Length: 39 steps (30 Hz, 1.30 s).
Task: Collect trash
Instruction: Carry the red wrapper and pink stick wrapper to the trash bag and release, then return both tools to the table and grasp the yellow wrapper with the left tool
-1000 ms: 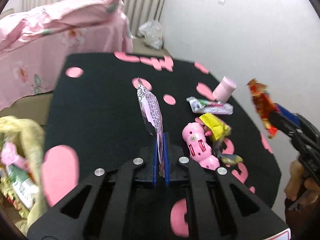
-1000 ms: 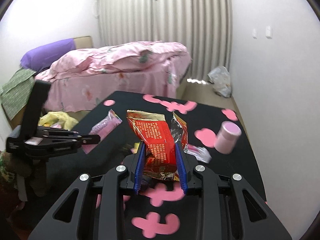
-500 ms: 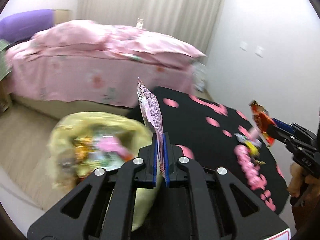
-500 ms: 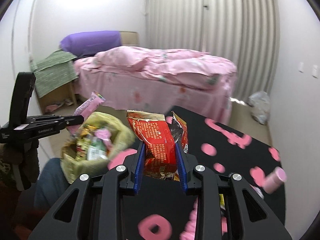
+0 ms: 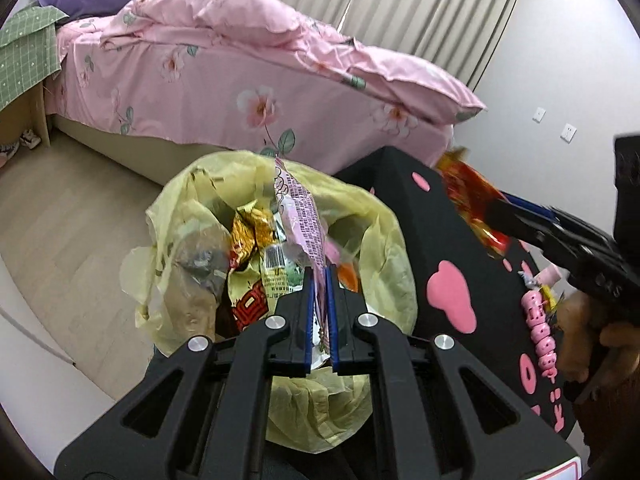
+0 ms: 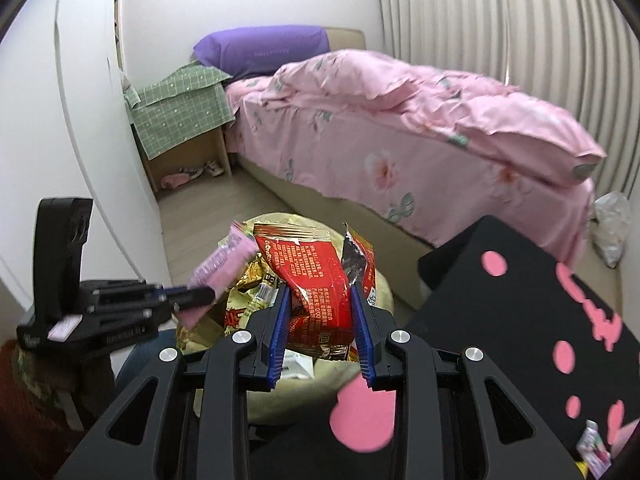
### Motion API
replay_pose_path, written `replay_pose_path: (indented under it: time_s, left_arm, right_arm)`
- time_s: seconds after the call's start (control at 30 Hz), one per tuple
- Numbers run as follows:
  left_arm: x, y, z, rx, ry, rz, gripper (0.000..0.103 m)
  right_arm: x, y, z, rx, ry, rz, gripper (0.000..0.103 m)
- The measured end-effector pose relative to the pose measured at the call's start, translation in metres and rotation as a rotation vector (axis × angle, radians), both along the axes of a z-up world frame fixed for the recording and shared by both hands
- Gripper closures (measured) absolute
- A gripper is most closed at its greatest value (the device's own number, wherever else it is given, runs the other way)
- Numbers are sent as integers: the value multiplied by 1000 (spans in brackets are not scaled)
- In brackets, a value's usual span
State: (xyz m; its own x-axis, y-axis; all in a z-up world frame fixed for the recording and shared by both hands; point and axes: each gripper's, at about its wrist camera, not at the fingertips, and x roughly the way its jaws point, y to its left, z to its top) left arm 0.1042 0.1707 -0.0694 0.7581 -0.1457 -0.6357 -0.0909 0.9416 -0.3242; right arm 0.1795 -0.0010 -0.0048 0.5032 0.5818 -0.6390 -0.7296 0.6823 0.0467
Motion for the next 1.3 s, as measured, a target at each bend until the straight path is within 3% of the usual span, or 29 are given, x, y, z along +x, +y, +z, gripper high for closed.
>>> replay_pose_path:
  time_s: [0.43, 0.53, 0.57, 0.6, 0.8, 1.07, 1.3]
  left_arm:
    - [13, 13, -18, -18, 39, 56, 98]
    - [13, 14, -16, -20, 20, 63, 80]
    - [12, 16, -15, -23, 12, 67, 64]
    - [11, 17, -14, -27, 3, 72, 57]
    - [3, 27, -4, -23, -13, 147, 54]
    - [-5, 13, 24, -9, -58, 150, 50]
    - [12, -57, 39, 26, -84, -6, 46]
  right_arm:
    - [31, 32, -42, -7, 92, 26, 74]
    - [36, 33, -45, 10, 119, 24, 71]
    - [38, 32, -46, 17, 131, 21, 67]
    - [39, 31, -47, 25, 144, 22, 60]
    - [38, 20, -38, 42, 137, 1, 58]
    - [32, -36, -4, 10, 48, -81, 58]
    - [16, -125, 30, -39, -64, -206, 58]
